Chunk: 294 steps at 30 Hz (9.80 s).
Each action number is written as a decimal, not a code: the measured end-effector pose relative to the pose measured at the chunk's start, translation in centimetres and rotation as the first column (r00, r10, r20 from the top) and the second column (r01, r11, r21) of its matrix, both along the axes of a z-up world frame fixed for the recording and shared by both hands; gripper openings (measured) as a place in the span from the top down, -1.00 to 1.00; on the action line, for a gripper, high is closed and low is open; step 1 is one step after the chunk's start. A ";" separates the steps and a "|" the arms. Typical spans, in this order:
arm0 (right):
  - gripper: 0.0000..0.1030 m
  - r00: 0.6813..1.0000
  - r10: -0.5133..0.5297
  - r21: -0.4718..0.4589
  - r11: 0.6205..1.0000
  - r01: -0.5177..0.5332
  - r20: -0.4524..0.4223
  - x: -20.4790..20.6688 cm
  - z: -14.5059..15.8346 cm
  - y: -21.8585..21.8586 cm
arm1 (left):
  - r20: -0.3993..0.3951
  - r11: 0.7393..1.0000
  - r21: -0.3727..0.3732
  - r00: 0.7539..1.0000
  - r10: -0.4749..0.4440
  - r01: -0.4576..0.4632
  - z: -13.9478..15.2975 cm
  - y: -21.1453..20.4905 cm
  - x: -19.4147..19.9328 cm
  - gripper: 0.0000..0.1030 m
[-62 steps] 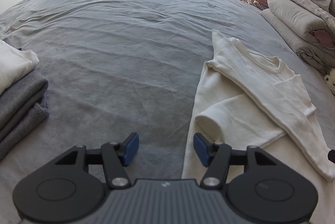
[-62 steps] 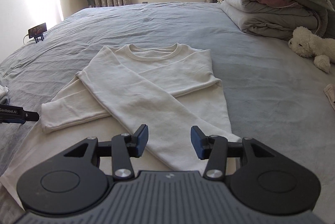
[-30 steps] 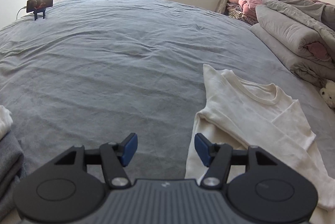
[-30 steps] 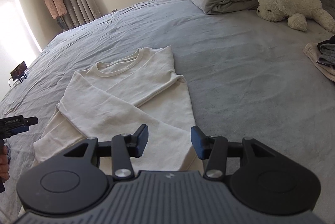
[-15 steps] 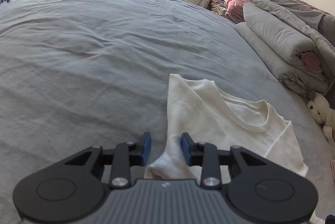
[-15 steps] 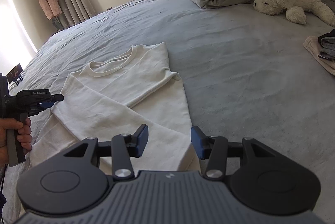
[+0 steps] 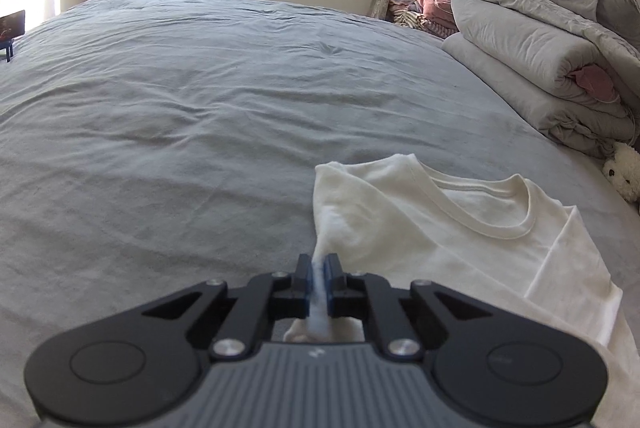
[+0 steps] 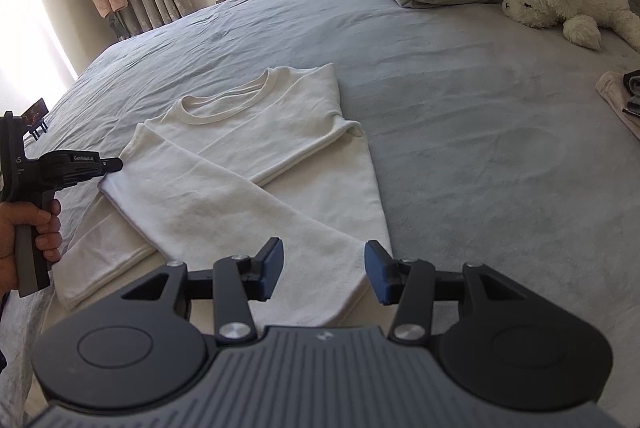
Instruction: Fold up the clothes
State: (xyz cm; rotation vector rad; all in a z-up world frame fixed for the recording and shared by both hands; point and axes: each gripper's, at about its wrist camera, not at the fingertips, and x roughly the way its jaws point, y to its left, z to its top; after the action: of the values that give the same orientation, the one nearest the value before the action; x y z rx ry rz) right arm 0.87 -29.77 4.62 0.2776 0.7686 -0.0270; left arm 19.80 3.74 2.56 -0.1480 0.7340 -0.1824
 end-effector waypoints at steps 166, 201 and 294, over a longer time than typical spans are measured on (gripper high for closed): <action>0.55 0.999 0.037 0.377 0.926 -0.034 -0.001 -15.3 -0.7 -4.7 | -0.243 0.961 -0.273 0.970 -0.023 -0.045 -0.6 8.4 -29.3 0.35; 0.51 0.993 0.101 0.278 0.957 -0.079 -0.063 -14.7 -1.9 -2.8 | -0.234 0.966 -0.254 0.972 -0.017 -0.044 -0.6 7.8 -29.3 0.34; 0.66 0.994 0.107 0.208 0.973 -0.099 -0.027 -14.9 -1.3 -1.9 | -0.154 0.960 -0.279 0.988 -0.007 -0.036 1.0 7.7 -29.7 0.82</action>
State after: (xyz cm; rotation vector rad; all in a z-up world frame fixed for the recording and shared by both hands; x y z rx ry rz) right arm -14.07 -31.70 3.35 0.4351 0.8244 0.1468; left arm -9.85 11.46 3.54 -0.4424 0.8586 -0.2631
